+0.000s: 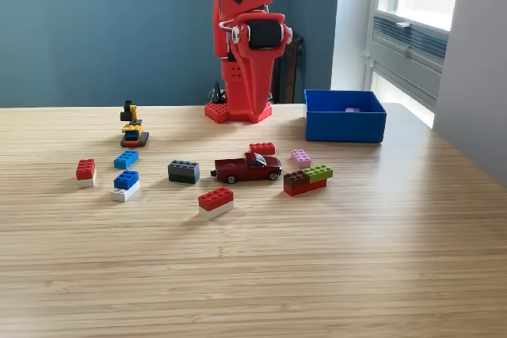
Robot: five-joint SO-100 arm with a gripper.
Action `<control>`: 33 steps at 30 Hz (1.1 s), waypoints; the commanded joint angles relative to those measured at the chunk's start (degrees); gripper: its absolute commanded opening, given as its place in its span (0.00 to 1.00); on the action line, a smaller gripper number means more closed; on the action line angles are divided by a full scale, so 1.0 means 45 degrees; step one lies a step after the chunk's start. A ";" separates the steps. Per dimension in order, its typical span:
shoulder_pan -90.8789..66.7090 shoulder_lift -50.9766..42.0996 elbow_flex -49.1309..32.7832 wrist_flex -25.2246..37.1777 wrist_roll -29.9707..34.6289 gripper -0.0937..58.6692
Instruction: Grasp a lego block and put it in the bin.
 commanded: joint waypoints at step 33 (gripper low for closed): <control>0.3398 0.0840 0.0938 -0.1465 0.0605 0.00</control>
